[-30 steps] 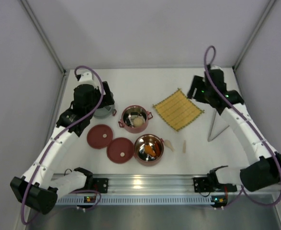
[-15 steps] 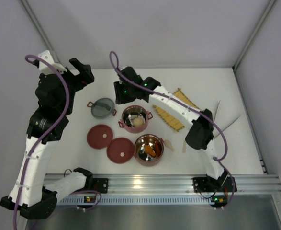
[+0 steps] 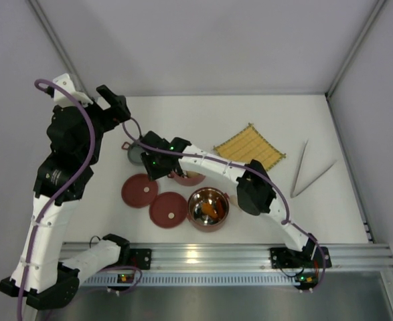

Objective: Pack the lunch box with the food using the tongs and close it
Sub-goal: Pick up the box lid from the center of the board.

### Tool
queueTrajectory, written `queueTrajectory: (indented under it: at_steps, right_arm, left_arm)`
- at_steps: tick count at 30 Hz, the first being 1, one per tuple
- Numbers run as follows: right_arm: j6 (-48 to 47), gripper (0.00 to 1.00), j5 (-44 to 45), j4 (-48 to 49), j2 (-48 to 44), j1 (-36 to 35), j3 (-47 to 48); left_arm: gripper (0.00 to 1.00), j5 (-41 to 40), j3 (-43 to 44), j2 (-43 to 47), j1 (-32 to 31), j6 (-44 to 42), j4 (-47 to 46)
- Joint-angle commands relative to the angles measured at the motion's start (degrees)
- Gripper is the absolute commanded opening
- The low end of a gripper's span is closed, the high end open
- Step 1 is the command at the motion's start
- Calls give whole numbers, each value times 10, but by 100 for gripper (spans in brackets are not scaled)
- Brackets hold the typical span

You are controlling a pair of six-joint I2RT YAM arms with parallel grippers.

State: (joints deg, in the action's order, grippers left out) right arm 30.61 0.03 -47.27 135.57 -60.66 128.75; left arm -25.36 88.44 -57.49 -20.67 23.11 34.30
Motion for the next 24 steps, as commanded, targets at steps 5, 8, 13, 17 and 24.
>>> queueTrajectory:
  at_steps: [5, 8, 13, 17, 24]
  right_arm:
    - [23, 36, 53, 12, 12, -12, -19]
    - [27, 37, 45, 20, 23, -14, -21]
    - [31, 38, 32, 35, 47, -14, -18]
    - [35, 38, 34, 36, 58, -14, -17]
    - [38, 39, 26, 49, 69, -13, -17]
  left_arm:
    - [99, 5, -7, 15, 2, -11, -2]
    - [99, 6, -7, 18, 2, -11, -2]
    - [99, 5, -6, 21, 2, -12, 1]
    - [99, 6, -7, 25, 2, -13, 3]
    - [99, 7, -9, 26, 2, -16, 2]
